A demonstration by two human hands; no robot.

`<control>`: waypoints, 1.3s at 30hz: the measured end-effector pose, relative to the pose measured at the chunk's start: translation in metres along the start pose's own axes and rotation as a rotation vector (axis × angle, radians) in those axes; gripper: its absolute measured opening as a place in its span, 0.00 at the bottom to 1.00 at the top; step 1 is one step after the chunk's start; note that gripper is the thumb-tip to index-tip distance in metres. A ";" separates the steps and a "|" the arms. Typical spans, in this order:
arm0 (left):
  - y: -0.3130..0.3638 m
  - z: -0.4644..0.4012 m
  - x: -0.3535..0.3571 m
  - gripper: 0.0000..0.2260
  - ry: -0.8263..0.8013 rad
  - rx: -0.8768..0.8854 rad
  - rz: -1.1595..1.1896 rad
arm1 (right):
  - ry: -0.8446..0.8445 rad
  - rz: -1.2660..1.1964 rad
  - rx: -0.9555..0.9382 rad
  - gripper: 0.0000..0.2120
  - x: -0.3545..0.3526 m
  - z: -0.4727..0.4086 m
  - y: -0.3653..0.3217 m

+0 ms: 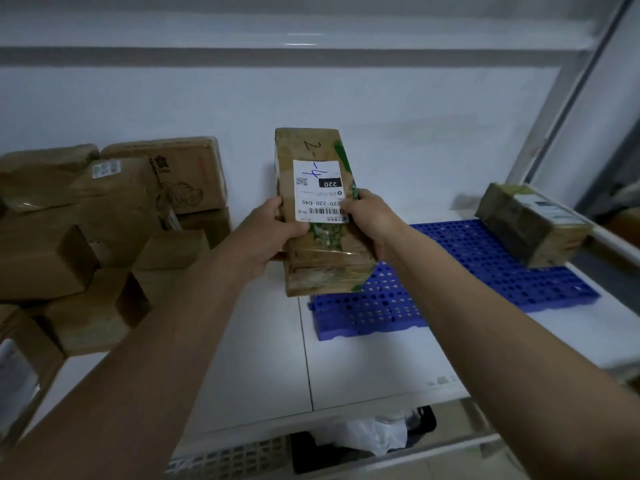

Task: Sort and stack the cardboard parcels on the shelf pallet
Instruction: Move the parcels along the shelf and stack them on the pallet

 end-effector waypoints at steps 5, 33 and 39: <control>0.007 -0.016 0.052 0.18 -0.099 0.012 0.021 | 0.107 0.025 0.032 0.07 -0.056 0.005 0.009; -0.020 -0.101 0.363 0.26 -0.261 -0.225 0.274 | 0.355 0.307 0.249 0.18 -0.360 -0.026 0.093; -0.035 -0.125 0.399 0.22 -0.176 -0.282 0.276 | 0.261 0.619 0.160 0.14 -0.393 -0.052 0.100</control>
Point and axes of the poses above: each hand's wrist, its own z-axis away from the middle knuckle, its own x-axis out of the palm, y = z × x, the point moved 9 cm from there along -z, towards the middle knuckle, and after that the axes turned 1 degree about -z, right-handed, at the moved point
